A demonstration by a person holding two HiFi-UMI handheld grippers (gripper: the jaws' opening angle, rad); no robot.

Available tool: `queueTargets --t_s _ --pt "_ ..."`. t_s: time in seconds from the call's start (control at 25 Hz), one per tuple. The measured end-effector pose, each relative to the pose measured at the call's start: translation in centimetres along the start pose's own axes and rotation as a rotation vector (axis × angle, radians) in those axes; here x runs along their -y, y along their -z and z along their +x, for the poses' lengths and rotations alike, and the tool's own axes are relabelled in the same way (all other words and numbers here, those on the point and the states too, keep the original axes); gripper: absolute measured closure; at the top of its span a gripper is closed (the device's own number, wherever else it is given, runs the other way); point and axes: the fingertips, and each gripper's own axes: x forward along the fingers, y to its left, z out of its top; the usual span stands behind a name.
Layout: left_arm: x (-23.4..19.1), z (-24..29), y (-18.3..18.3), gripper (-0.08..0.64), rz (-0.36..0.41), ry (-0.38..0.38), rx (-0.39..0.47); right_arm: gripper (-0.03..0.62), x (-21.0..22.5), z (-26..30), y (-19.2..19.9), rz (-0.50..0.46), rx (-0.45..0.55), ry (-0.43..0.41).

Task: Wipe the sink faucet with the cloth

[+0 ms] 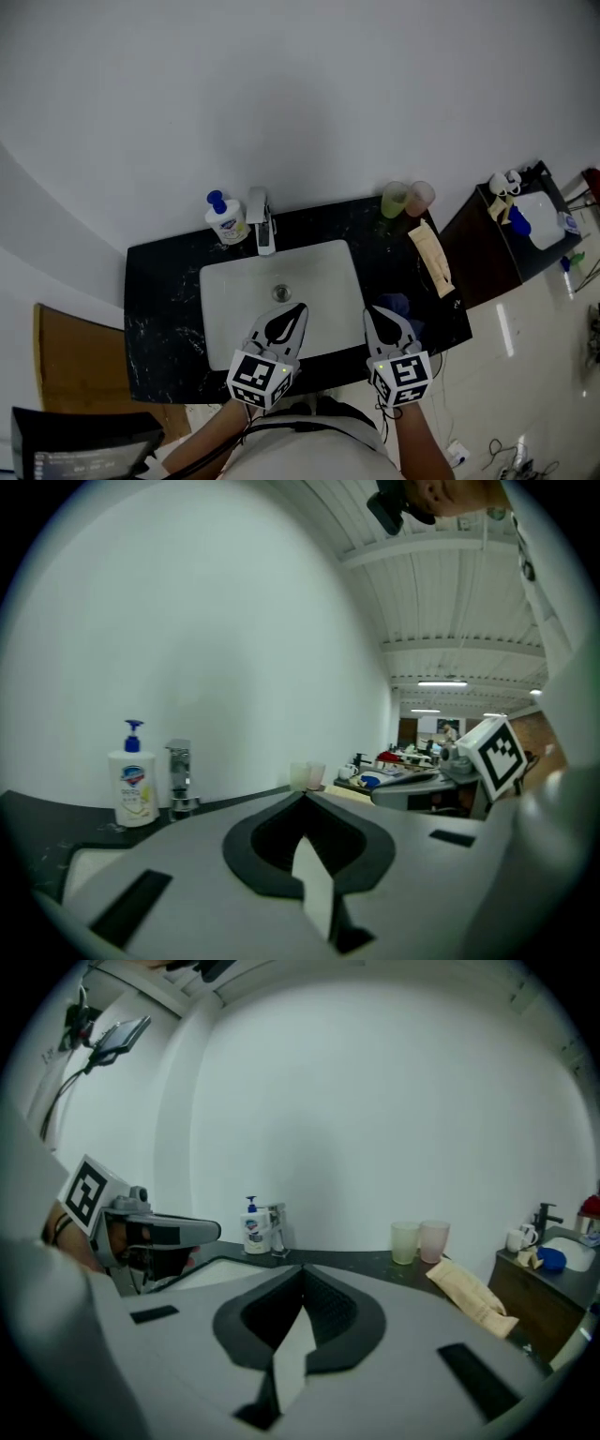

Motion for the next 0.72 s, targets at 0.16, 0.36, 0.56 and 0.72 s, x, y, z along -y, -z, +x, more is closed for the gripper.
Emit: queueTargets --t_s 0.16,0.36,0.56,0.72 --pt "6.2 4.5 0.9 0.558 0.020 0.190 -0.041 0.591 4.6 -2.9 2.7 0.022 -0.052 0.109" --pt "13.2 8.2 3.4 0.558 0.053 0.385 -0.112 0.591 7.8 -5.7 6.3 0.038 -0.128 0.210" --pt "16.3 9.5 4.9 0.558 0.076 0.476 -0.158 0.589 8.4 -6.5 6.9 0.038 -0.150 0.248" --pt "16.0 9.5 5.3 0.558 0.076 0.479 -0.171 0.532 7.5 -4.8 7.7 0.009 -0.203 0.194"
